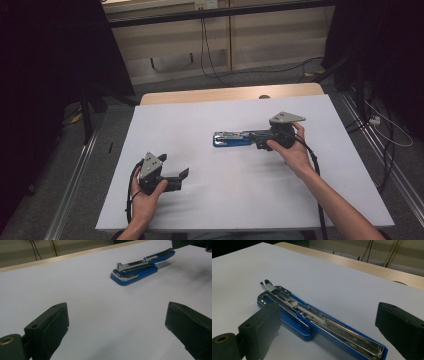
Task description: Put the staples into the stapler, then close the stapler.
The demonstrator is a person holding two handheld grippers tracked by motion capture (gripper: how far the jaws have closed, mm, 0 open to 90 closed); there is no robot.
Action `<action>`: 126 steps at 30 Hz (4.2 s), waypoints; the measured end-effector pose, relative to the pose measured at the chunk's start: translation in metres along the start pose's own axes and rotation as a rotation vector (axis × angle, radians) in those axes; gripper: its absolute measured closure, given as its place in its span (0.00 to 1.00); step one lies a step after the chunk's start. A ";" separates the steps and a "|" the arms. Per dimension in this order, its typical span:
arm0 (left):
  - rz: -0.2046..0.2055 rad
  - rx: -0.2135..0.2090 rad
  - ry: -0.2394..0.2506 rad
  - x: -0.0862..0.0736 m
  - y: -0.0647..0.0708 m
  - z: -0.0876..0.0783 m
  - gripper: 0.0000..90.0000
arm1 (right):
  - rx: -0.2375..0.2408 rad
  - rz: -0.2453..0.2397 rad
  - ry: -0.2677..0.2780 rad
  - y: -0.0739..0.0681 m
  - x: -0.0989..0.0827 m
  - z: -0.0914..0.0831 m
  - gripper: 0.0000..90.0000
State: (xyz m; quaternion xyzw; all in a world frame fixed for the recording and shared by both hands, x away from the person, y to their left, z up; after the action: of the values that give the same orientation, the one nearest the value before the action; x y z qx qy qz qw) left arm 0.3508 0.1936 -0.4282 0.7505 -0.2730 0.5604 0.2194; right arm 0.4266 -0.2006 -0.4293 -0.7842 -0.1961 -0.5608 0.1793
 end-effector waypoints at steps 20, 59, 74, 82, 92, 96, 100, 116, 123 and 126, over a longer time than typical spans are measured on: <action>-0.022 0.002 -0.003 0.007 -0.006 0.037 0.07 | -0.041 0.004 0.007 0.007 -0.003 -0.015 0.05; 0.009 -0.013 -0.057 0.012 -0.003 0.105 0.05 | -0.054 -0.003 -0.010 0.014 -0.034 -0.047 0.27; 0.041 -0.019 -0.022 0.011 -0.002 0.110 0.07 | -0.026 0.063 -0.031 0.014 -0.036 -0.046 0.81; 0.002 -0.030 -0.025 0.015 0.000 0.115 0.16 | -0.040 0.028 -0.066 0.017 -0.039 -0.044 1.00; 0.047 -0.075 -0.022 0.019 0.009 0.124 0.51 | -0.033 0.018 -0.096 0.018 -0.041 -0.042 1.00; 0.056 -0.096 -0.042 0.020 0.012 0.125 0.64 | -0.017 0.014 -0.097 0.017 -0.041 -0.042 1.00; 0.070 -0.119 -0.057 0.020 0.013 0.127 0.73 | -0.023 -0.002 -0.101 0.016 -0.041 -0.040 1.00; 0.062 -0.146 -0.123 0.023 0.020 0.152 1.00 | -0.035 0.025 -0.113 0.021 -0.041 -0.042 1.00; 0.067 -0.144 -0.142 0.020 0.025 0.158 1.00 | -0.035 0.016 -0.125 0.021 -0.042 -0.040 1.00; 0.050 -0.134 -0.154 0.018 0.021 0.159 1.00 | -0.038 0.011 -0.132 0.021 -0.042 -0.040 1.00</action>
State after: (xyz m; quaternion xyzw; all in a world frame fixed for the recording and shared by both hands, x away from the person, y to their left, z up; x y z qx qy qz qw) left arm 0.4557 0.0735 -0.4541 0.7680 -0.3447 0.4867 0.2335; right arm 0.3929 -0.2430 -0.4585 -0.8238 -0.1927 -0.5104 0.1542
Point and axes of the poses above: each handheld gripper's, and its own axes: z roughly forward along the jaws, x roughly out of its top, y roughly to its right, the point moved 1 cm from there along z, roughly forward along the jaws, and after that the axes turned 10 degrees about y, right-handed, at the moved point
